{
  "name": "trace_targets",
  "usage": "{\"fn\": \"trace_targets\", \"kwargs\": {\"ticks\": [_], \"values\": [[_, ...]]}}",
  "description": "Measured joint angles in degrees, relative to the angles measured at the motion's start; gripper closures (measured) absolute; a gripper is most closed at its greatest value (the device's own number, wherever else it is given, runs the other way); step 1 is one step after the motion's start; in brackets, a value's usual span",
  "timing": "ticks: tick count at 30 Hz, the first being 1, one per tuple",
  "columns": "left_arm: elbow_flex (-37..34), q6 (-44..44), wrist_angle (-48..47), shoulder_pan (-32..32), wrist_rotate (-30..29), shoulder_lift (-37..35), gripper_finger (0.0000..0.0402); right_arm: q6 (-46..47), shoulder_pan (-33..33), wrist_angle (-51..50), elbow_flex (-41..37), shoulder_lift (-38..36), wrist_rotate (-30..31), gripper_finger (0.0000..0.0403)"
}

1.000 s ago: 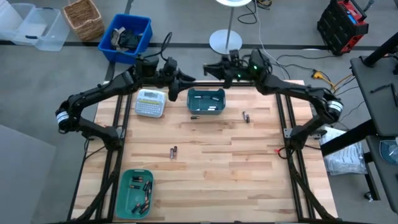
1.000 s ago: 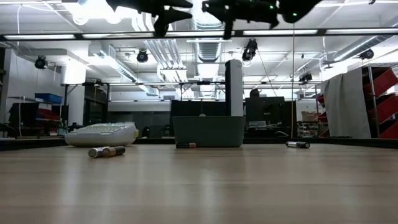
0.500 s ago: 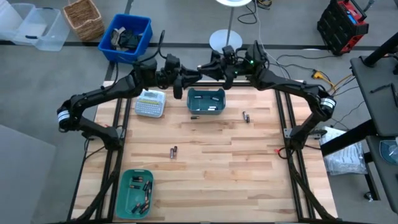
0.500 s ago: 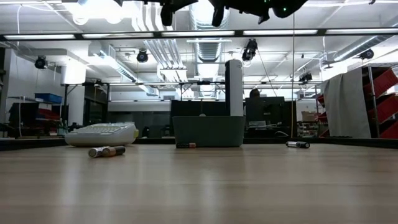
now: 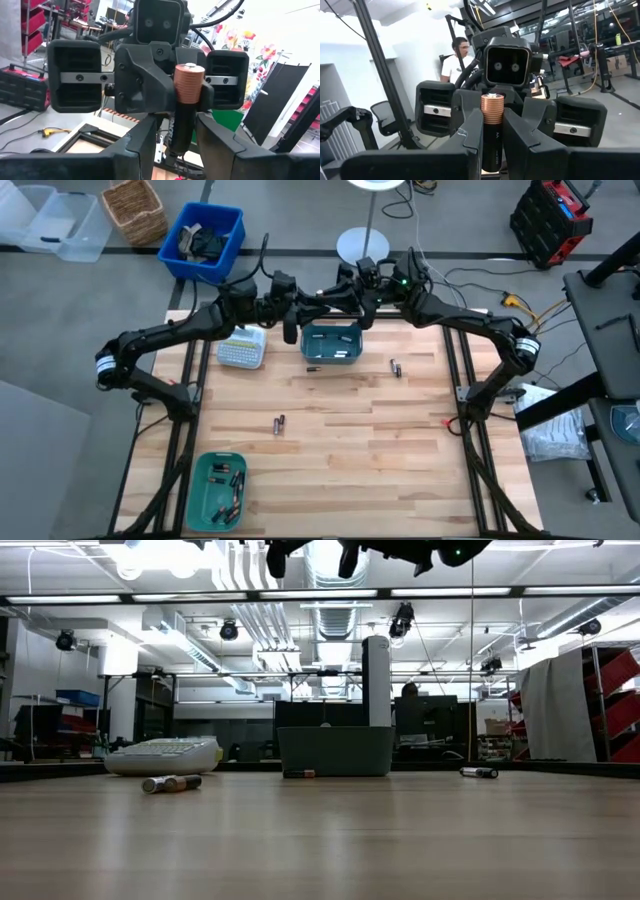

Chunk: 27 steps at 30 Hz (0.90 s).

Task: Sort batteries
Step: Put the brown battery into the green bin

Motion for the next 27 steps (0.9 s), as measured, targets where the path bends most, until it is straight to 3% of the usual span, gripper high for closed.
{"fn": "trace_targets", "kwargs": {"ticks": [6, 12, 16, 22, 27], "values": [[0.0, 0.0, 0.0, -0.1, -0.1, -0.1, 0.0298, -0.2, 0.0, 0.0, 0.0, 0.0, 0.0, 0.0363], [0.0, 0.4, -0.2, -0.1, 0.0, -0.2, 0.0373, -0.2, 0.0, -0.4, -0.2, 0.0, 0.2, 0.0363], [0.0, 0.2, -2.6, -0.1, -0.1, -0.5, 0.0373, -0.5, 0.0, -1.9, -0.3, 0.0, 0.0, 0.0363], [0.0, 0.0, -10.7, -0.1, 0.0, -3.9, 0.0373, 3.3, -1.5, -5.7, -0.4, -0.3, -0.5, 0.0289], [0.0, -0.9, -23.5, -0.1, 0.1, -9.4, 0.0373, 2.8, -3.2, -11.0, -0.4, -2.0, -1.3, 0.0232]]}}
